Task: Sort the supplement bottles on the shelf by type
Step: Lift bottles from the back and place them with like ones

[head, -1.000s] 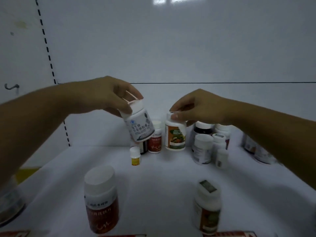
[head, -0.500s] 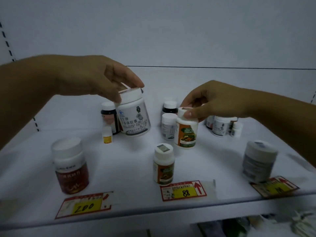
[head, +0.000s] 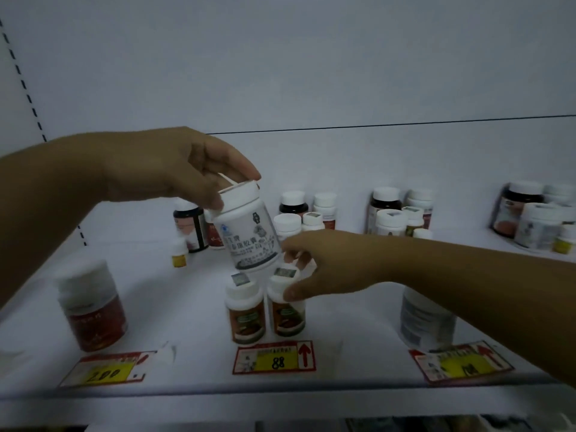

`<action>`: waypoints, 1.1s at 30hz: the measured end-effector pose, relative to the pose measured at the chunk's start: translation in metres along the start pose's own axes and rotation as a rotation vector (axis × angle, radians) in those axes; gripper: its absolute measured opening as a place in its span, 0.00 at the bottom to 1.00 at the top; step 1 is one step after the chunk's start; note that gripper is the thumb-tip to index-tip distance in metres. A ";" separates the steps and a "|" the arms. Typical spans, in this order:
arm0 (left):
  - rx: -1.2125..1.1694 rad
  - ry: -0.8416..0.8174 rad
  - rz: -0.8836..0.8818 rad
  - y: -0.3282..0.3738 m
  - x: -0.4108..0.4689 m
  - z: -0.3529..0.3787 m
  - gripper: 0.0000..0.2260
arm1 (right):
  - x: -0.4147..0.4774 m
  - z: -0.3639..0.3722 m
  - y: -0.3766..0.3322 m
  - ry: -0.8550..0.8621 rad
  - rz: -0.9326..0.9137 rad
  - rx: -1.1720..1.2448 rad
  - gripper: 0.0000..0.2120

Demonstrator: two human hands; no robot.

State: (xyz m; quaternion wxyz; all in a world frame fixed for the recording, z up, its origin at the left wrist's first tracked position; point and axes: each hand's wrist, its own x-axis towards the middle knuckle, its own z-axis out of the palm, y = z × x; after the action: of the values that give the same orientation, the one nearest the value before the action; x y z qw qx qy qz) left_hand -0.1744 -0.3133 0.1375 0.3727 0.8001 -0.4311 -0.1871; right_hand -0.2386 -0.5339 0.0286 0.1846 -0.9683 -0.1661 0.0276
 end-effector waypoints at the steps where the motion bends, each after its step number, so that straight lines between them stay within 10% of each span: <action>1: 0.017 0.022 0.011 0.008 0.006 0.007 0.20 | -0.006 -0.006 0.003 0.020 -0.024 0.030 0.32; 15: 0.344 0.261 0.202 0.088 0.106 0.174 0.22 | -0.157 -0.086 0.094 0.439 0.070 0.191 0.30; 28: 0.629 0.001 0.080 0.049 0.102 0.207 0.18 | -0.163 -0.041 0.134 0.068 0.125 0.184 0.18; 33: 0.550 0.185 0.030 0.047 0.077 0.172 0.25 | -0.160 -0.057 0.130 0.106 0.146 0.119 0.43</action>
State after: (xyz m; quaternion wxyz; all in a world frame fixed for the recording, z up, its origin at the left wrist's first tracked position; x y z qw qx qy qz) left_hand -0.2640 -0.4687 0.0620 0.1821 0.8782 -0.4419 0.0160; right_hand -0.3422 -0.7211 0.0325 0.2478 -0.9652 -0.0835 -0.0004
